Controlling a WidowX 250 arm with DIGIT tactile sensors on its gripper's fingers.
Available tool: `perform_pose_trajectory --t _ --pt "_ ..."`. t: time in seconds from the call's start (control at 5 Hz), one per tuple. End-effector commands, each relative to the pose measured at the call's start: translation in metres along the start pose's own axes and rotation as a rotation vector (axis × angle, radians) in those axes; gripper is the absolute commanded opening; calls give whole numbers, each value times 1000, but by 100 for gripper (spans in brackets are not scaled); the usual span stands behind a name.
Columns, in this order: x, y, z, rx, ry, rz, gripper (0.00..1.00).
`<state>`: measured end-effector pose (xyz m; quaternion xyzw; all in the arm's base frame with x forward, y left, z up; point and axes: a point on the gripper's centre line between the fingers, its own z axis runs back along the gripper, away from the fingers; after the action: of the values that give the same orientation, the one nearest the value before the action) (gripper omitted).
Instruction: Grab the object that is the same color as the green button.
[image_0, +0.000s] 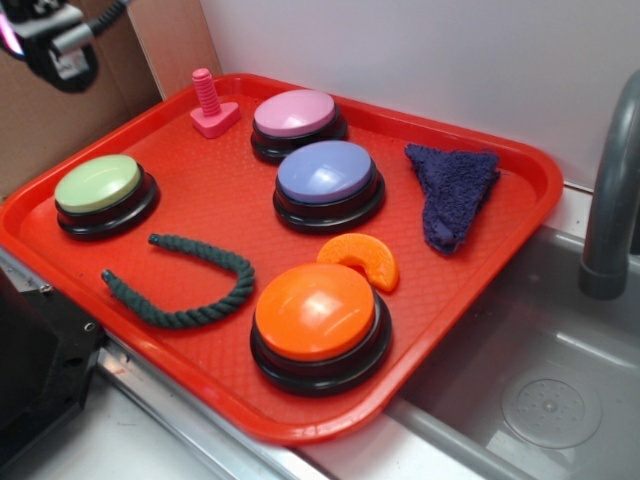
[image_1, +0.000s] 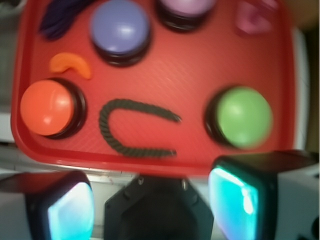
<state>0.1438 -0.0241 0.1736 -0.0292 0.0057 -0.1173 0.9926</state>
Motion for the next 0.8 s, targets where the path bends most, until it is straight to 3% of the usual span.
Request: perform_pose_trajectory --t 0.0,0.4,0.6 --pt "33 -12 -26 97 33 -457 100" --pt "19 -8 -81 113 164 -918 100" --pt "12 0 -104 72 209 -885 100"
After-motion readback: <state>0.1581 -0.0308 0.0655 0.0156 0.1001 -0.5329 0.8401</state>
